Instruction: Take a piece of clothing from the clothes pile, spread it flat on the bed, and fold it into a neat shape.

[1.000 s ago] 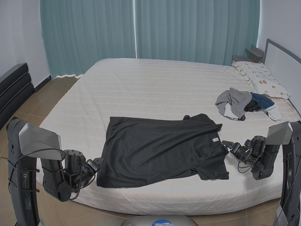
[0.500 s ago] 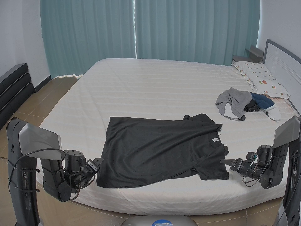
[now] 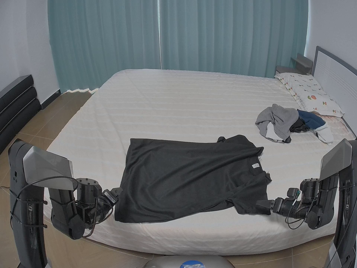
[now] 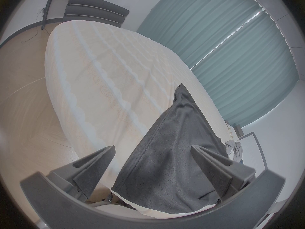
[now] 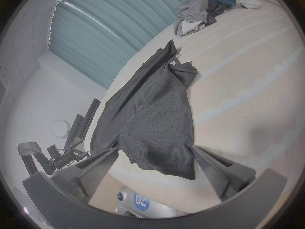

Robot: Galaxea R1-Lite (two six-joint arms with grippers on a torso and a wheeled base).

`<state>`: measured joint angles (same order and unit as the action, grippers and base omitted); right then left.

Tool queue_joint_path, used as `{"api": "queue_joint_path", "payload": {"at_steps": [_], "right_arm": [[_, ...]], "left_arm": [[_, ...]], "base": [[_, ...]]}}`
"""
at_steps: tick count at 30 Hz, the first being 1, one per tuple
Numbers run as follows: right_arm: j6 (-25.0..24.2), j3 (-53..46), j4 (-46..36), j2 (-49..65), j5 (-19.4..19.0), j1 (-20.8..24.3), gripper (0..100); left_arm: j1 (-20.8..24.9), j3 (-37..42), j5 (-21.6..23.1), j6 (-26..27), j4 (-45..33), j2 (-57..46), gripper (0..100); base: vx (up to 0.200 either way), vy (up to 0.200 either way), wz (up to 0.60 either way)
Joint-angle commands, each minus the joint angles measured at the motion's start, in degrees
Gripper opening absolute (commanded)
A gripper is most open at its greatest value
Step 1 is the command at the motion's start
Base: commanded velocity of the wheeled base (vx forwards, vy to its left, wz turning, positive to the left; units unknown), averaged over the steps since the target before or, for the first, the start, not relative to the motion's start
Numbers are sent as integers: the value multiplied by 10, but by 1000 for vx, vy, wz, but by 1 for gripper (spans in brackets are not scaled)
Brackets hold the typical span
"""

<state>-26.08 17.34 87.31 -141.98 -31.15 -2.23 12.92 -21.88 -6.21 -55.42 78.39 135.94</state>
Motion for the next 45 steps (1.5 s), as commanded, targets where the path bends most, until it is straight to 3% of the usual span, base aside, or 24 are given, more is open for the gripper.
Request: {"api": "queue_joint_path", "payload": {"at_steps": [1, 12, 22, 25, 29, 34, 40, 45], "right_arm": [[15, -4, -2, -4, 6, 0, 0], [24, -28, -2, 7, 16, -4, 0], [30, -63, -29, 84, 16, -3, 0], [36, -110, -31, 88, 17, -10, 0], [82, -153, -29, 97, 16, -59, 0], [112, -173, -52, 123, 17, -81, 0], [139, -173, -109, 138, 17, -97, 0], [223, -173, -181, 140, 16, -114, 0]], "left_arm": [[0, 0, 0, -1, 0, 1, 100], [0, -4, 1, -3, 1, -1, 100], [-1, -2, 3, 15, 0, 1, 100], [-1, -1, 3, 15, 0, 1, 100], [-1, 1, 4, 16, 0, 2, 100], [0, 9, 5, 21, -1, 1, 100], [0, 43, 8, 76, 0, 3, 100], [15, 64, 6, 88, 0, 3, 100]], "base": [[0, 0, 0], [0, 0, 0], [0, 0, 0], [0, 0, 0], [0, 0, 0], [0, 0, 0], [0, 0, 0], [0, 0, 0]]}}
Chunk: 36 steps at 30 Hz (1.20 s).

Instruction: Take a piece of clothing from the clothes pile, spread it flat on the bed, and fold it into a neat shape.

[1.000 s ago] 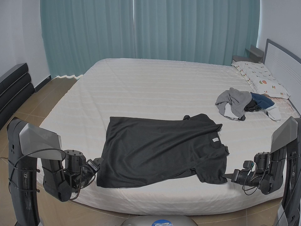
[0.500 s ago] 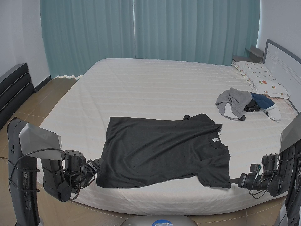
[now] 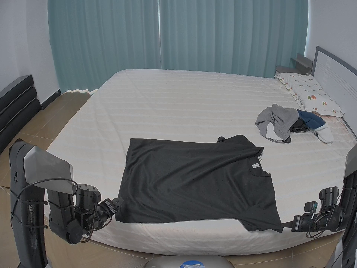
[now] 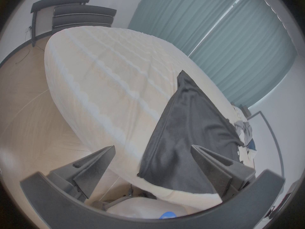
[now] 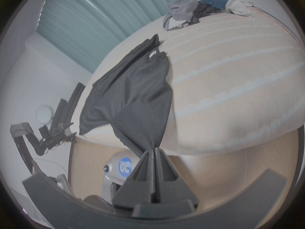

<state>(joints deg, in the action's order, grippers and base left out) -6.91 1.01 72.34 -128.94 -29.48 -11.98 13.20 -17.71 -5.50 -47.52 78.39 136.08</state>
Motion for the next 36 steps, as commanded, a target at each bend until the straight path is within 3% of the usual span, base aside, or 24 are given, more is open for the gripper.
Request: {"api": "queue_joint_path", "payload": {"at_steps": [1, 4, 9, 14, 19, 28, 29, 36], "right_arm": [[37, -10, -36, 10, 0, -20, 0], [73, -10, -48, 9, -1, -44, 0], [81, -10, -47, 8, -8, -50, 0], [81, -10, -36, -3, -22, -27, 0], [75, -10, -14, -16, -28, -5, 0], [75, -10, -4, -19, -30, -2, 0], [74, -10, -4, -19, -30, -2, 0], [74, -10, -4, -18, -30, -2, 0]], "left_arm": [[16, 29, -1, 16, 0, 2, 100], [29, 57, 1, 70, 12, 1, 100], [54, 52, 0, 77, 32, 14, 100], [69, 47, 11, 84, 59, 31, 100], [73, 37, 17, 150, 66, 65, 100], [77, 0, 13, 162, 70, 81, 100], [77, 0, 13, 162, 70, 81, 0], [77, 4, 12, 161, 70, 81, 0]], "base": [[0, 0, 0], [0, 0, 0], [0, 0, 0], [0, 0, 0], [0, 0, 0], [0, 0, 0], [0, 0, 0], [0, 0, 0]]}}
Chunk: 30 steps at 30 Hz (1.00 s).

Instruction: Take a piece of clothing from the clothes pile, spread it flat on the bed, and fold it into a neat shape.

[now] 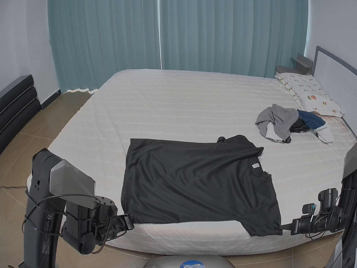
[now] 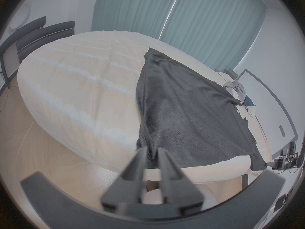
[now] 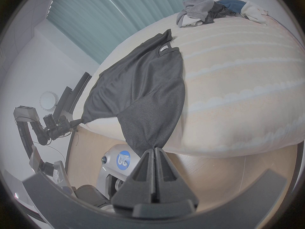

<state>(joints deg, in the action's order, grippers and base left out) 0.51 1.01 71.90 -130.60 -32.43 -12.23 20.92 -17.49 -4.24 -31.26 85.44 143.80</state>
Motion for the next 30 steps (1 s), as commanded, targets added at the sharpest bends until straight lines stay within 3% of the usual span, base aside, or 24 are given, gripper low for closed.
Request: {"api": "queue_joint_path", "payload": {"at_steps": [1, 11, 19, 30], "right_arm": [[0, -10, 0, -3, 0, -1, 0], [-1, -10, -9, 3, 1, -1, 0], [7, -10, -58, 22, 1, 1, 0], [40, -10, -152, 54, 7, 4, 0]], "left_arm": [[0, 5, -2, -1, 1, 3, 0], [-19, 40, -48, -2, 2, -8, 0], [-24, 80, -52, 5, 2, -44, 0], [-55, 132, -61, 76, 2, -48, 0]], "base": [[0, 0, 0], [0, 0, 0], [0, 0, 0], [0, 0, 0]]}}
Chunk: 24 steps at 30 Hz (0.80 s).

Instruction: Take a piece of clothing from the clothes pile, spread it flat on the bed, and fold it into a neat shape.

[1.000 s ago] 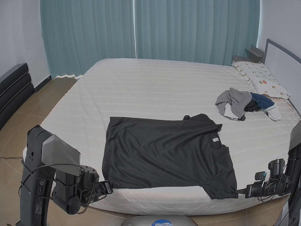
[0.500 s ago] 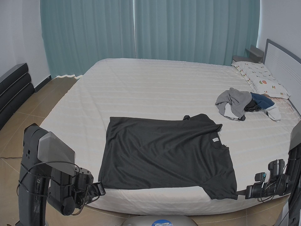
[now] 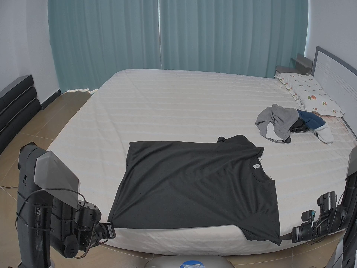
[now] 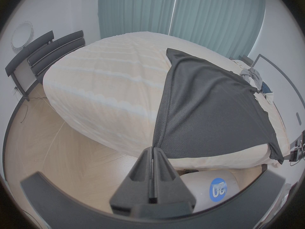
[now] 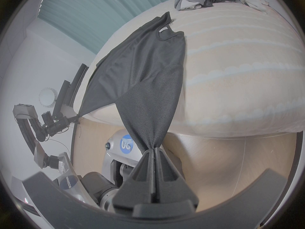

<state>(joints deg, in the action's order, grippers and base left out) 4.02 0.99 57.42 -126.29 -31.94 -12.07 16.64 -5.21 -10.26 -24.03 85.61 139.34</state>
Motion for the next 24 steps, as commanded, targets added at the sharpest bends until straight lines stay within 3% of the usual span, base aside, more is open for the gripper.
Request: {"api": "queue_joint_path", "payload": {"at_steps": [1, 11, 18, 24], "right_arm": [[5, -10, -11, 11, 3, 9, 0], [8, -10, -86, 43, 40, 49, 0], [5, -10, -105, 48, 74, 73, 0], [4, -10, -107, 48, 79, 78, 0]], "left_arm": [[-16, 9, -1, 7, 0, -4, 0], [-28, 43, -2, 53, 0, -11, 0], [-28, 42, -2, 55, 0, -6, 0], [-27, 41, -1, 53, 0, -6, 0]], "base": [[0, 0, 0], [0, 0, 0], [0, 0, 0], [0, 0, 0]]}}
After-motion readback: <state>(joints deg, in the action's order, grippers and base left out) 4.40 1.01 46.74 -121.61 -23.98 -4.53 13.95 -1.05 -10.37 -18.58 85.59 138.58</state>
